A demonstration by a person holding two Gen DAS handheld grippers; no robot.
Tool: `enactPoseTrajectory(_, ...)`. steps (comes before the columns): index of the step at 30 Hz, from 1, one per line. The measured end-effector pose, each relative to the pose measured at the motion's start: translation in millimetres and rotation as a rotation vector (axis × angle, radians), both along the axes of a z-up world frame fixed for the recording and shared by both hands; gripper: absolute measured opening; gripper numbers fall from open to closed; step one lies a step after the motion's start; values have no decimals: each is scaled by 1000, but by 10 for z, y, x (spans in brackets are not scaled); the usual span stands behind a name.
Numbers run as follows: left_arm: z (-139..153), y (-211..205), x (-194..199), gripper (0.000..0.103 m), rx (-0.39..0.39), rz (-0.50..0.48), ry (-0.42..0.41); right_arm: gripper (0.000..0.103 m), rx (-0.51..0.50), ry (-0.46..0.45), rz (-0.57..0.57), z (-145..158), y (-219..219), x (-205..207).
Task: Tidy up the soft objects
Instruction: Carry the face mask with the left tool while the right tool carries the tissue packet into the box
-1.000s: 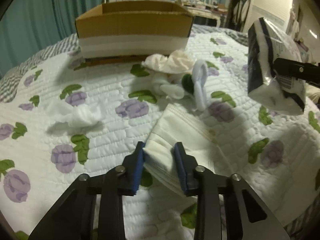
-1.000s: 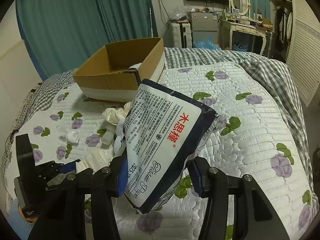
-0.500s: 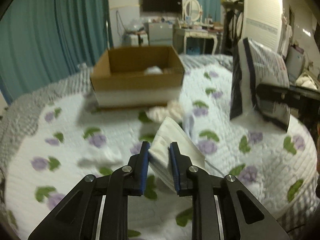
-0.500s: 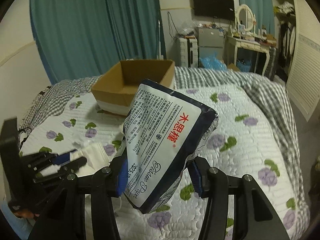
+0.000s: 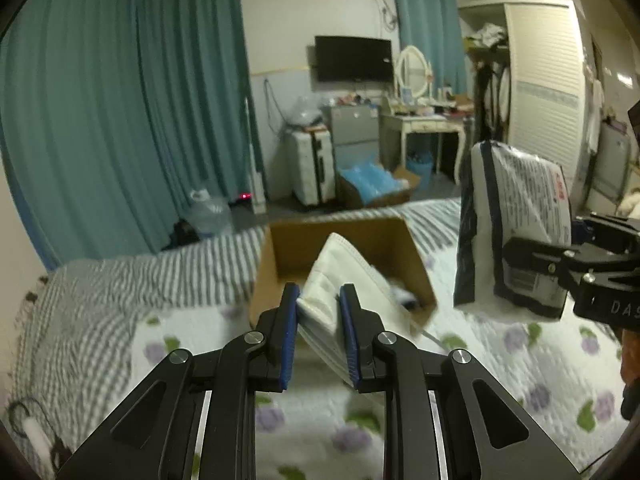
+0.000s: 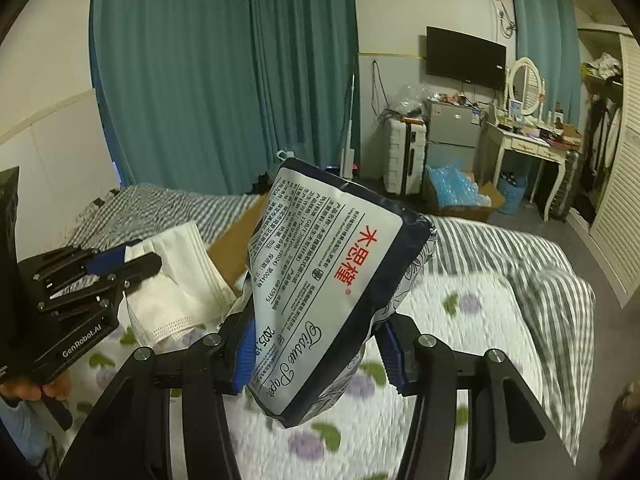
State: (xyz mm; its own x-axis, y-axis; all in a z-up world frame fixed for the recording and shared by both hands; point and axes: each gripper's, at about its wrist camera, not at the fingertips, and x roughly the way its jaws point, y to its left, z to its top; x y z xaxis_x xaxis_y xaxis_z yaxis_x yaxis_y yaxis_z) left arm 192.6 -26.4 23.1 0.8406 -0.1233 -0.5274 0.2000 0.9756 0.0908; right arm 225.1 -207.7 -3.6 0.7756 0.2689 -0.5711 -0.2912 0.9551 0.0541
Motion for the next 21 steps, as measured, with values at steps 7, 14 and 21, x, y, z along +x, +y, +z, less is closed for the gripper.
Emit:
enactPoseTrajectory(7, -42, -41, 654, 20, 48, 15, -14, 51, 2, 1, 13, 147, 105, 731)
enactPoseTrajectory(14, -506, -108, 1147, 27, 83, 11, 62, 52, -41, 68, 60, -182, 394, 1400)
enactPoseTrajectory(21, -959, -69, 1468, 43, 133, 38, 146, 53, -45, 169, 82, -812, 527, 1866)
